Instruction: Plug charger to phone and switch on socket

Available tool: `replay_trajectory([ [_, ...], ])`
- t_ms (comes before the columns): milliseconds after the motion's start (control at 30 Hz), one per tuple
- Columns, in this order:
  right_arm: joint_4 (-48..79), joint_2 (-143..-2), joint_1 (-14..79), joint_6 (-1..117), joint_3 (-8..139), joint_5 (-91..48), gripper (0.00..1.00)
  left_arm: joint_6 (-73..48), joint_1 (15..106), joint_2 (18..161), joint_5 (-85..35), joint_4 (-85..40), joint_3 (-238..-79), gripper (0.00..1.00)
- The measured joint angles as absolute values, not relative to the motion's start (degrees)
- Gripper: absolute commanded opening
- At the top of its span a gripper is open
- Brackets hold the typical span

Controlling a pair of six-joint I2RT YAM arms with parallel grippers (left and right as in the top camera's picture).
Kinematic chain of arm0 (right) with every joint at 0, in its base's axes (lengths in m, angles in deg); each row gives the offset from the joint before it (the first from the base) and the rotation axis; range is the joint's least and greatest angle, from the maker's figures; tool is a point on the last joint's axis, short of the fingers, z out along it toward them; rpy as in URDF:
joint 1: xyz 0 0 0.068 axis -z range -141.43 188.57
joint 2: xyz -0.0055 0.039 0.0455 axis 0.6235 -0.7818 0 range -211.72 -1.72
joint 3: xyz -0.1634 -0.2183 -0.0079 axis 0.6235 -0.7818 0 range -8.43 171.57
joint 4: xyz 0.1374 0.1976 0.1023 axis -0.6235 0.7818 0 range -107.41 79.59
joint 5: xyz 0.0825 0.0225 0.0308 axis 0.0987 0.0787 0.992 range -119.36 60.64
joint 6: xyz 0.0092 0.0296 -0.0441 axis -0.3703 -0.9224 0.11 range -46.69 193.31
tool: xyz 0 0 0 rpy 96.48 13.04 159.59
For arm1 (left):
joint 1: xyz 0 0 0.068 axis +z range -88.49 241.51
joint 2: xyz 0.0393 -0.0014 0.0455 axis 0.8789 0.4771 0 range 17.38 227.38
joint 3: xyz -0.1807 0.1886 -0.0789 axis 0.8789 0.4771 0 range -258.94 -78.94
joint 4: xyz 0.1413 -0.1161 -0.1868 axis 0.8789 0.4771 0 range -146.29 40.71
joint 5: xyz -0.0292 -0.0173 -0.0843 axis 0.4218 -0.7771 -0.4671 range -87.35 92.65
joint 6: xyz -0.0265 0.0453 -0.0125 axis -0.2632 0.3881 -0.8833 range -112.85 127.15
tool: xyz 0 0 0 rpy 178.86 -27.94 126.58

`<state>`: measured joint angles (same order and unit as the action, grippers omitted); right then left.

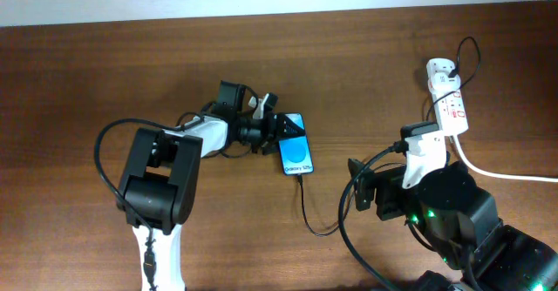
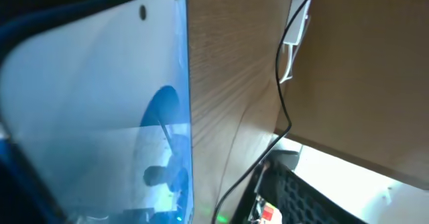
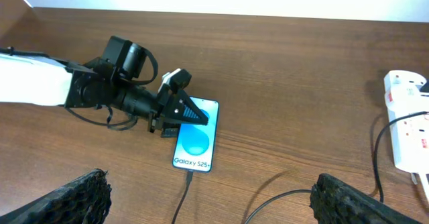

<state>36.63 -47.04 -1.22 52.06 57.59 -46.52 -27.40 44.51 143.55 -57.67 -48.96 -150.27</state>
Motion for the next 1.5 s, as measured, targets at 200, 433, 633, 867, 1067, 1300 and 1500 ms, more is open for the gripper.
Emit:
replay_trajectory([
  [200, 36.85, -47.04, -1.22, 52.04, 57.59, -46.96, 0.98, -27.84, 47.57, 143.16, -55.77, -33.75, -154.48, 0.8],
  [433, 36.85, -47.04, -1.22, 52.01, 57.59, -47.16, 0.98, -26.0, 45.26, 142.26, -49.78, -30.56, -157.72, 0.88],
  [633, 36.85, -47.04, -1.22, 52.04, 57.59, -47.18, 0.98, -24.69, 40.91, 141.08, -39.44, -32.5, -159.16, 0.85],
  [867, 38.16, -47.04, -1.22, 52.04, 57.59, -47.03, 0.99, -24.3, 39.57, 139.94, -31.64, -30.01, -160.3, 0.95],
  [1067, 39.67, -49.27, -1.22, 52.04, 57.59, -46.87, 0.98, -24.03, 39.49, 139.29, -26.46, -29.24, -160.71, 1.0],
  [1300, 41.18, -54.98, -1.22, 52.04, 57.59, -46.66, 0.99, -23.86, 39.57, 139.09, -23.85, -26.62, -161.57, 1.0],
  [1500, 41.35, -55.9, 2.34, 43.86, 57.59, -48.01, 0.99, -23.64, 42.41, 137.52, -12.88, -15.26, -163.36, 0.99],
])
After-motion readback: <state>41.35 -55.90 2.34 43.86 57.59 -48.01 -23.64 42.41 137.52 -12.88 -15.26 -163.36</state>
